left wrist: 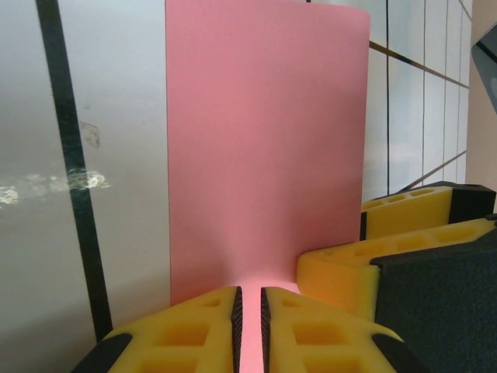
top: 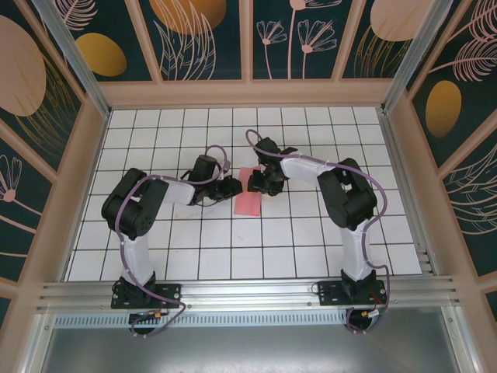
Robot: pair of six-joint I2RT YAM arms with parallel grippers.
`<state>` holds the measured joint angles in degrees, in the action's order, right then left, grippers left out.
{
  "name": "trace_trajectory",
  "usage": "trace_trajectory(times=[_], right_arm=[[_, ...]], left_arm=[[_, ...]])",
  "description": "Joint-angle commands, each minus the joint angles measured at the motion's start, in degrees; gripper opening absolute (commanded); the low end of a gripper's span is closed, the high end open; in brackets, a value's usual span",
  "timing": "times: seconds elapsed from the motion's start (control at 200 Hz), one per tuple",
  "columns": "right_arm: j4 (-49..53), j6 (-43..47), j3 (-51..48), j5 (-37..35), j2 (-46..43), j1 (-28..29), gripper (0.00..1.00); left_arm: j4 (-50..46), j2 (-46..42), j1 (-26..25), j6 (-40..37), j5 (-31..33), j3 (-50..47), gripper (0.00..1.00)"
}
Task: Fold a paper plane with a square sheet of paper (pick it up from the middle)
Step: Hold the square sheet of paper at the center of the table, then fold the square sheet of paper in half at the center of the table.
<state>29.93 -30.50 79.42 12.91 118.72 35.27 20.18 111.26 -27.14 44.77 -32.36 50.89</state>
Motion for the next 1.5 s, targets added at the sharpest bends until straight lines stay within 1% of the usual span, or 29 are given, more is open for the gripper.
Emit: trace_trajectory(times=[0.0,0.13,0.23,0.32,0.45,0.58,0.676,0.756,0.836,1.021,1.271,1.491], right_arm=[[2.16,0.93,-5.33,-4.57,11.99,0.89,0.48],[1.84,0.39,-4.82,-4.05,10.57,0.99,0.48],[1.61,-0.62,-4.14,-3.38,7.42,0.81,0.48],[0.96,-2.53,-3.88,-3.84,2.56,0.34,0.49],[-2.79,-6.32,-6.32,-5.23,-6.19,-0.82,0.57],[-7.12,-7.2,-9.43,-5.9,-12.87,-0.77,0.58],[-9.96,-6.79,-10.85,-4.65,-15.4,-0.4,0.54],[-11.93,-6.17,-10.97,-2.48,-15.85,0.48,0.47],[-14.06,-5.78,-10.74,-1.3,-15.52,1.75,0.39],[-16.17,-5.88,-8.77,1.63,-12.09,2.61,0.27],[-17.01,-5.95,-7.61,3.13,-7.87,2.05,0.17],[-16.65,-6.02,-8.29,2.75,-6.5,1.17,0.16]], left_arm=[[-6.78,3.13,-0.59,-1.66,3.2,0.98,0.18],[-12.02,4.37,-0.54,-2.4,5.86,2.08,0.16],[-14.59,4.82,-0.55,-2.67,7.76,2.1,0.14],[-16.27,5.3,-0.56,-2.98,9.21,1.94,0.13],[-17.07,5.71,-0.55,-3.1,10.24,1.91,0.12],[-17.83,5.88,-0.56,-2.86,11.4,1.8,0.11],[-17.73,5.94,-0.58,-2.63,11.35,1.69,0.11],[-17.74,5.98,-0.61,-2.67,11.23,1.76,0.1],[-17.72,5.85,-0.58,-2.75,11.09,1.66,0.1],[-17.99,5.89,-0.56,-2.9,10.83,1.68,0.1],[-17.86,6.49,-0.56,-2.75,10.4,2.24,0.08],[-17.47,6.42,-0.56,-2.98,8.88,2.81,0.09]])
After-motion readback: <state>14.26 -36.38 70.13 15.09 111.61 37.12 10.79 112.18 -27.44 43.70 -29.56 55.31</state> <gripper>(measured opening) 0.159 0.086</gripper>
